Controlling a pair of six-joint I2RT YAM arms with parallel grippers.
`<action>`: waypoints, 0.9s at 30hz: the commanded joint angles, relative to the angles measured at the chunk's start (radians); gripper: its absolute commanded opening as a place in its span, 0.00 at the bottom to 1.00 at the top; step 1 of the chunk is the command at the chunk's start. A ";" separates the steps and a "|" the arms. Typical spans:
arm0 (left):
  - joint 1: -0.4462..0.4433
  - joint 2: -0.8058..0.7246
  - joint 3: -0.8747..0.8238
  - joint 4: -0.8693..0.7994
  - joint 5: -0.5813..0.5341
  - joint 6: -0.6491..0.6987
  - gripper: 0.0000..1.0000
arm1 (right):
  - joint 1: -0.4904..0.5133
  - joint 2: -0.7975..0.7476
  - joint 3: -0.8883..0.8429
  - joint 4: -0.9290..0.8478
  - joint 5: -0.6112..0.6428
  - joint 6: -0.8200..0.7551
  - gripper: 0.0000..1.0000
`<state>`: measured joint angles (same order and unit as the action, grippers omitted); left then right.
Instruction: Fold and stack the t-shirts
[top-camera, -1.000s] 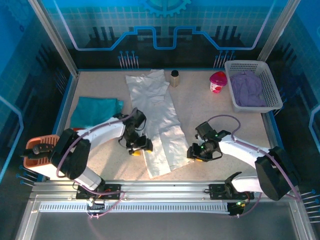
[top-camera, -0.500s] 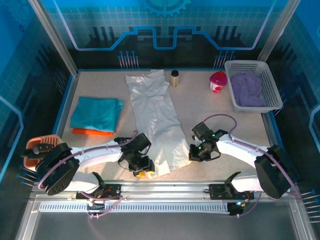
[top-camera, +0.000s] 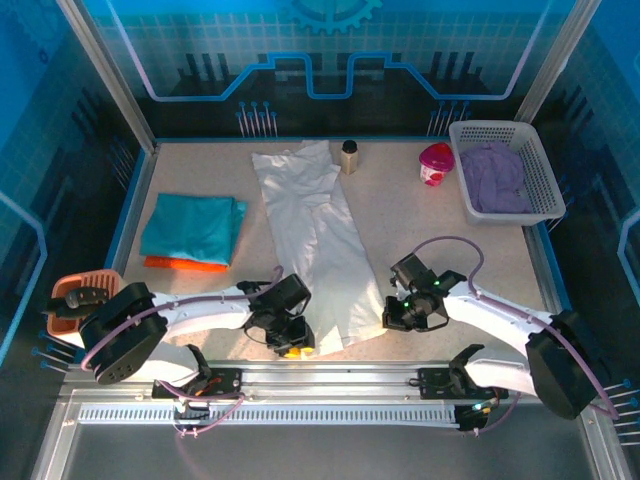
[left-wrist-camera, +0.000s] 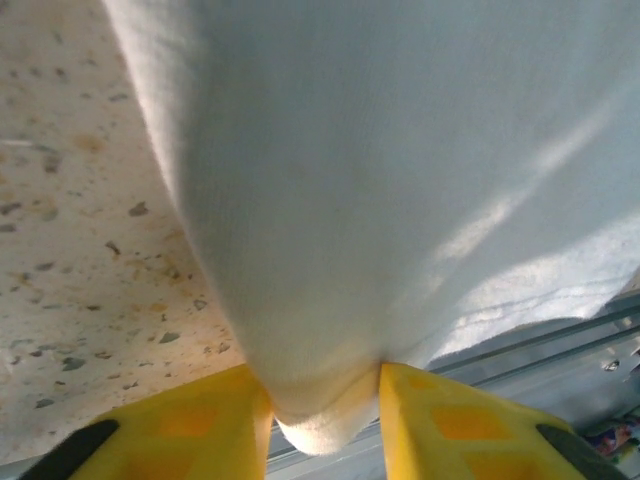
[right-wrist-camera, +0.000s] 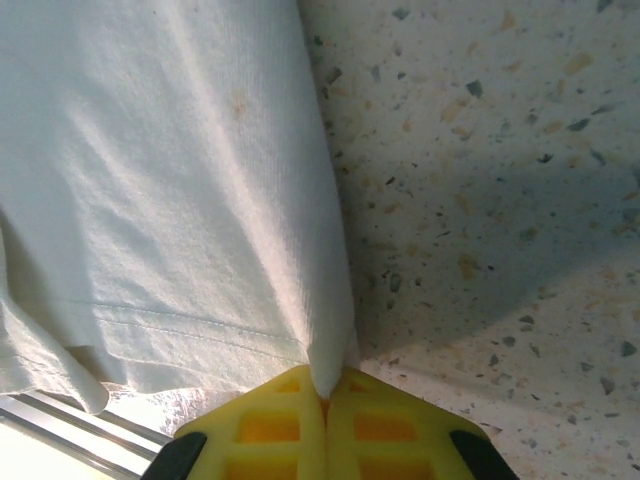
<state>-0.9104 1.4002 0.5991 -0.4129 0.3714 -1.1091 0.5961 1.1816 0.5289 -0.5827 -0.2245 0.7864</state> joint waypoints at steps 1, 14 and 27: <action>-0.012 0.012 -0.013 0.007 -0.014 -0.014 0.24 | 0.018 -0.020 -0.016 -0.018 0.006 0.022 0.00; -0.062 -0.133 0.015 -0.143 -0.065 -0.023 0.00 | 0.096 -0.143 0.014 -0.148 0.054 0.110 0.00; 0.152 -0.181 0.242 -0.314 -0.101 0.147 0.00 | 0.035 -0.025 0.318 -0.224 0.116 0.091 0.00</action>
<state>-0.8089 1.2236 0.7742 -0.6697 0.2764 -1.0355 0.6498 1.1172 0.7937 -0.7864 -0.1303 0.8932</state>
